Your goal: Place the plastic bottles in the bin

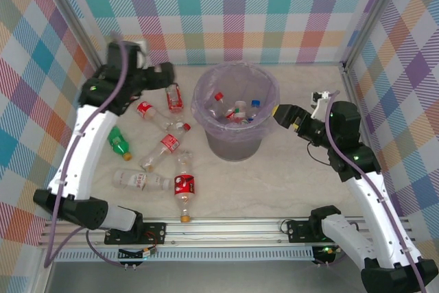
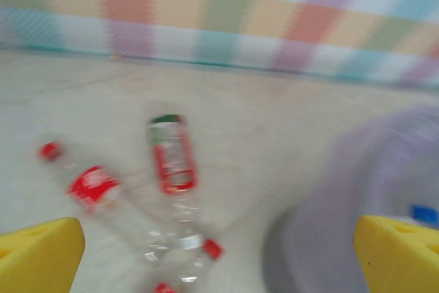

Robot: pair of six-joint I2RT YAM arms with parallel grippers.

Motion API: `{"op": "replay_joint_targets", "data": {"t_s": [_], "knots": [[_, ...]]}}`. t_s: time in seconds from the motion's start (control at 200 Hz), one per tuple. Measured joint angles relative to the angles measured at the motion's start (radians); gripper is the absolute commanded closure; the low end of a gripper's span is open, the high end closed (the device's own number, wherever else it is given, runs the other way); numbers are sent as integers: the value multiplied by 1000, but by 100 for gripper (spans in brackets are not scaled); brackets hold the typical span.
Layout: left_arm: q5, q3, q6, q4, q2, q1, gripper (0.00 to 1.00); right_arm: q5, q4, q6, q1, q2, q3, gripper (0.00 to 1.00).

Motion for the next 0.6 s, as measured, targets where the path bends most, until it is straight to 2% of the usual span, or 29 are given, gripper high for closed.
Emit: {"op": "replay_joint_targets", "data": {"t_s": [0.11, 0.325, 0.44, 0.6], "knots": [[-13, -145, -46, 7, -78, 186, 1, -16, 19, 0, -8, 12, 0, 1], [20, -372, -96, 30, -65, 409, 0, -58, 36, -1, -16, 58, -3, 1], [14, -422, -100, 34, 1, 462, 0, -71, 43, -4, -24, 58, -13, 1], [2, -470, -99, 65, 74, 468, 0, -87, 67, -5, -39, 59, -27, 1]]}}
